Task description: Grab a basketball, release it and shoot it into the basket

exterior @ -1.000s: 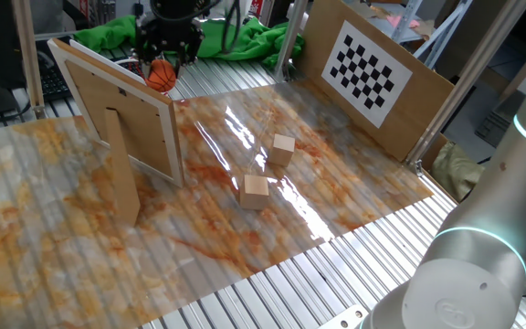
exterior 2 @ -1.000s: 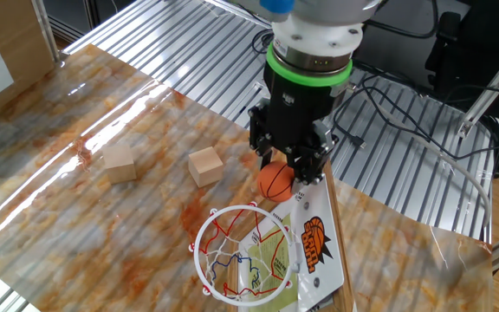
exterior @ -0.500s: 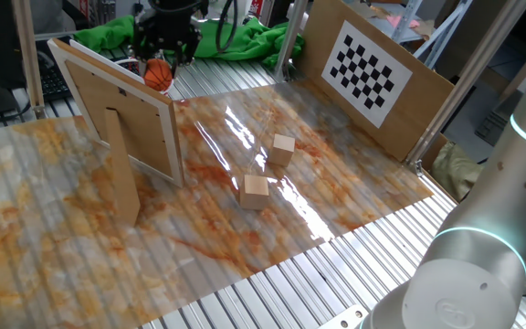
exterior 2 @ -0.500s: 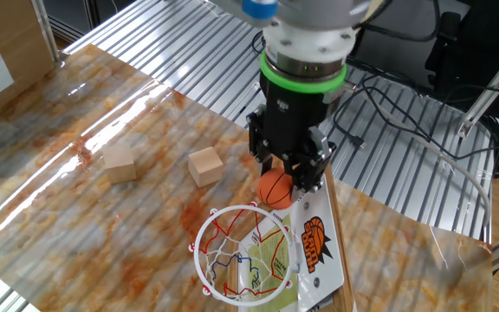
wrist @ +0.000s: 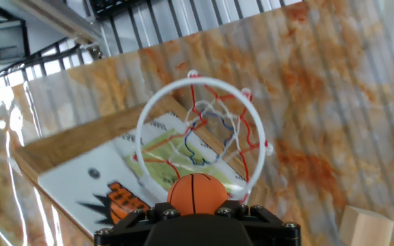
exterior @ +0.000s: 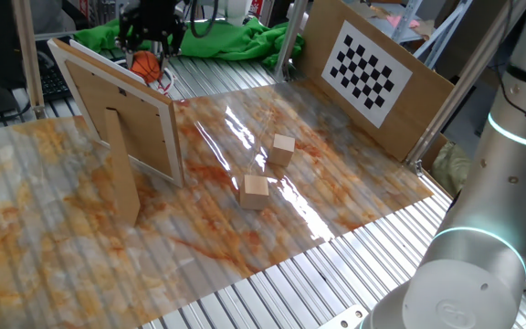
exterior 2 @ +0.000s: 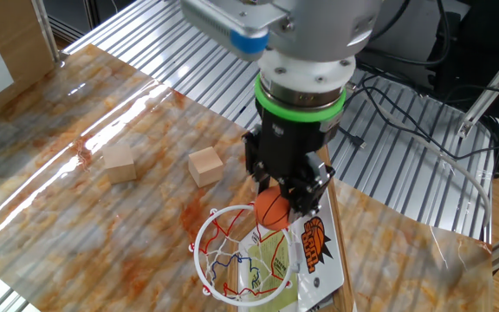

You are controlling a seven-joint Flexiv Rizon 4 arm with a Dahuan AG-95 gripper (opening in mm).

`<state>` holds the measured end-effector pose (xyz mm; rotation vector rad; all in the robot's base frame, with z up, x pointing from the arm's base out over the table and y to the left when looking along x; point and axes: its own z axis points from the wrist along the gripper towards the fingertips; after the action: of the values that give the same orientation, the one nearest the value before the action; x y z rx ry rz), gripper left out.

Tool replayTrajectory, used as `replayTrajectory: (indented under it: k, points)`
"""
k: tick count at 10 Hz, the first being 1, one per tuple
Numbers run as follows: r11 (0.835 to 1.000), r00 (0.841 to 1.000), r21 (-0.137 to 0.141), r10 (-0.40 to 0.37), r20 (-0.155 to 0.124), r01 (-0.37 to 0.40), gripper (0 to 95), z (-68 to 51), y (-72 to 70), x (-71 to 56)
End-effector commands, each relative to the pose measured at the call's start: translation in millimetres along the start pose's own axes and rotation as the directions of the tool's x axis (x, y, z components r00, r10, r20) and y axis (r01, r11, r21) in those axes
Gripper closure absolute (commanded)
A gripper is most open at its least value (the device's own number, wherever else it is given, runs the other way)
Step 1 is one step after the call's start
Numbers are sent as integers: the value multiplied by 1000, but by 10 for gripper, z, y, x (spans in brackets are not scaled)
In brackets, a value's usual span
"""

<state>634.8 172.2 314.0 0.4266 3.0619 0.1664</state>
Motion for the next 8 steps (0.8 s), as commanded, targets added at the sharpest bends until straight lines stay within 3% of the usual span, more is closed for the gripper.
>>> replayTrajectory:
  k: [1,8]
  points:
    - [1000,1000,3,5,5,-5,950,34,10,-77]
    - [999,999,1,38,-10,-38,950,151,39,-337]
